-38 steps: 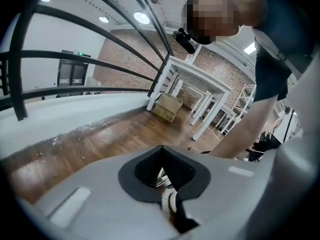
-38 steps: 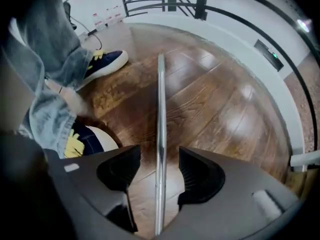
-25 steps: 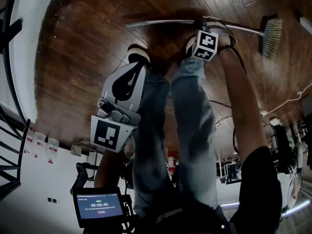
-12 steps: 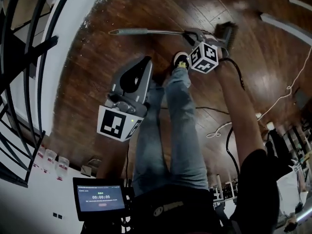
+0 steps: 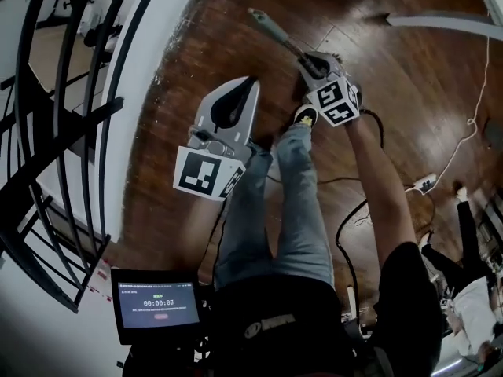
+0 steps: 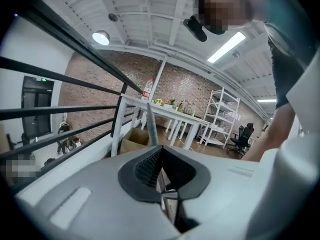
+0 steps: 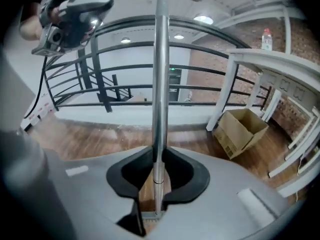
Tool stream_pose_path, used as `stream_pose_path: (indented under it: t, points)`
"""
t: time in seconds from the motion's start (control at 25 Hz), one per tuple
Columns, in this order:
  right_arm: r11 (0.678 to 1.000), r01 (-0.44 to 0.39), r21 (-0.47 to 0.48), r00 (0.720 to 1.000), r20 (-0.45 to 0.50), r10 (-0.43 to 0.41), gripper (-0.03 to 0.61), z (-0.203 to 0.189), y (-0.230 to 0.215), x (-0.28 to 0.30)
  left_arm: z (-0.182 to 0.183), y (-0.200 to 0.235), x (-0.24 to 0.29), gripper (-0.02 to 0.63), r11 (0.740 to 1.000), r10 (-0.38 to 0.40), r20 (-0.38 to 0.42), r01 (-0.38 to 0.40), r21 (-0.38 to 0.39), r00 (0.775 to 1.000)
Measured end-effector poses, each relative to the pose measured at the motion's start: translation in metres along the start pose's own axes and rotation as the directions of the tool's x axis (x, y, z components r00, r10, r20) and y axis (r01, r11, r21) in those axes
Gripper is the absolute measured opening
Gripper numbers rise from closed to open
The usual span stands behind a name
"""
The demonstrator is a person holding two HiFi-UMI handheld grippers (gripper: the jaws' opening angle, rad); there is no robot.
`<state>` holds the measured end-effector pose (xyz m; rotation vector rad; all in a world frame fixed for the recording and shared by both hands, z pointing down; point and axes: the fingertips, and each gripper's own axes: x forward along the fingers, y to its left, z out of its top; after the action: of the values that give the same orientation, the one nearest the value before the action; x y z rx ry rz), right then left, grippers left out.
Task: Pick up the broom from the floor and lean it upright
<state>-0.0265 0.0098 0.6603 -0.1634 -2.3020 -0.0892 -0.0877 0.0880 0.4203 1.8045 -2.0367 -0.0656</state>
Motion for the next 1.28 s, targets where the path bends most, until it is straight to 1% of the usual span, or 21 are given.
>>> stream_pose_path:
  t: [0.12,0.2,0.24,0.32,0.36,0.44,0.52,0.56,0.6,0.64,0.68,0.72,0.8,0.92,1.0,1.08,1.16,1.28]
  points:
    - [0.995,0.022,0.094,0.997,0.066,-0.029,0.080,0.009,-0.007,-0.019,0.017,-0.013,0.029,0.018,0.997,-0.048,0.001,0.048,0.061,0.999]
    - [0.989,0.032,0.144,0.992,0.115,-0.049,0.080,0.022,-0.010,-0.030,0.025,-0.023,0.050,0.173,0.993,-0.078,-0.008,0.078,0.092,0.997]
    - [0.985,0.036,0.168,0.989,0.139,-0.060,0.080,0.029,-0.013,-0.038,0.030,-0.030,0.060,0.189,0.990,-0.092,-0.013,0.093,0.107,0.996]
    - [0.975,0.047,0.219,0.978,0.187,-0.089,0.080,0.045,-0.026,-0.058,0.043,-0.053,0.083,0.274,0.977,-0.133,-0.028,0.136,0.165,0.991]
    - [0.968,0.056,0.246,0.971,0.213,-0.110,0.080,0.054,-0.036,-0.071,0.053,-0.068,0.094,0.281,0.965,-0.159,-0.038,0.163,0.207,0.987]
    - [0.953,0.074,0.295,0.954,0.258,-0.154,0.080,0.071,-0.056,-0.098,0.074,-0.100,0.118,0.281,0.935,-0.206,-0.047,0.210,0.286,0.977]
    - [0.946,0.081,0.315,0.941,0.290,-0.177,0.080,0.083,-0.072,-0.122,0.092,-0.130,0.141,0.269,0.912,-0.237,-0.045,0.238,0.335,0.970]
    - [0.945,0.084,0.315,0.934,0.305,-0.185,0.080,0.089,-0.079,-0.132,0.100,-0.142,0.153,0.250,0.903,-0.244,-0.043,0.243,0.353,0.969]
    - [0.945,0.093,0.313,0.927,0.320,-0.197,0.080,0.095,-0.087,-0.142,0.108,-0.151,0.164,0.216,0.898,-0.249,-0.034,0.244,0.367,0.968]
    - [0.942,0.106,0.320,0.917,0.334,-0.217,0.080,0.100,-0.096,-0.150,0.117,-0.158,0.175,0.128,0.894,-0.257,-0.016,0.244,0.375,0.966]
    - [0.934,0.122,0.337,0.906,0.346,-0.243,0.080,0.104,-0.106,-0.157,0.127,-0.162,0.185,0.091,0.892,-0.271,0.005,0.250,0.376,0.963]
    - [0.922,0.137,0.362,0.895,0.353,-0.272,0.080,0.106,-0.116,-0.163,0.135,-0.166,0.193,0.089,0.889,-0.291,0.016,0.264,0.375,0.957]
    - [0.894,0.168,0.416,0.878,0.350,-0.327,0.080,0.104,-0.137,-0.171,0.143,-0.172,0.212,0.089,0.875,-0.327,0.002,0.302,0.379,0.945]
    - [0.846,0.213,0.488,0.869,0.301,-0.393,0.080,0.090,-0.169,-0.172,0.143,-0.178,0.248,0.091,0.860,-0.380,-0.038,0.368,0.353,0.924]
    - [0.811,0.242,0.533,0.867,0.256,-0.427,0.080,0.081,-0.192,-0.165,0.141,-0.176,0.275,0.091,0.853,-0.422,-0.051,0.415,0.317,0.905]
    - [0.773,0.270,0.574,0.864,0.210,-0.457,0.080,0.072,-0.216,-0.153,0.134,-0.168,0.305,0.091,0.840,-0.461,-0.060,0.458,0.291,0.885]
    - [0.737,0.294,0.608,0.862,0.164,-0.480,0.080,0.061,-0.237,-0.137,0.125,-0.157,0.335,0.091,0.830,-0.491,-0.081,0.494,0.260,0.867]
    - [0.686,0.326,0.650,0.863,0.093,-0.497,0.080,0.039,-0.265,-0.109,0.102,-0.140,0.382,0.091,0.811,-0.533,-0.138,0.551,0.197,0.835]
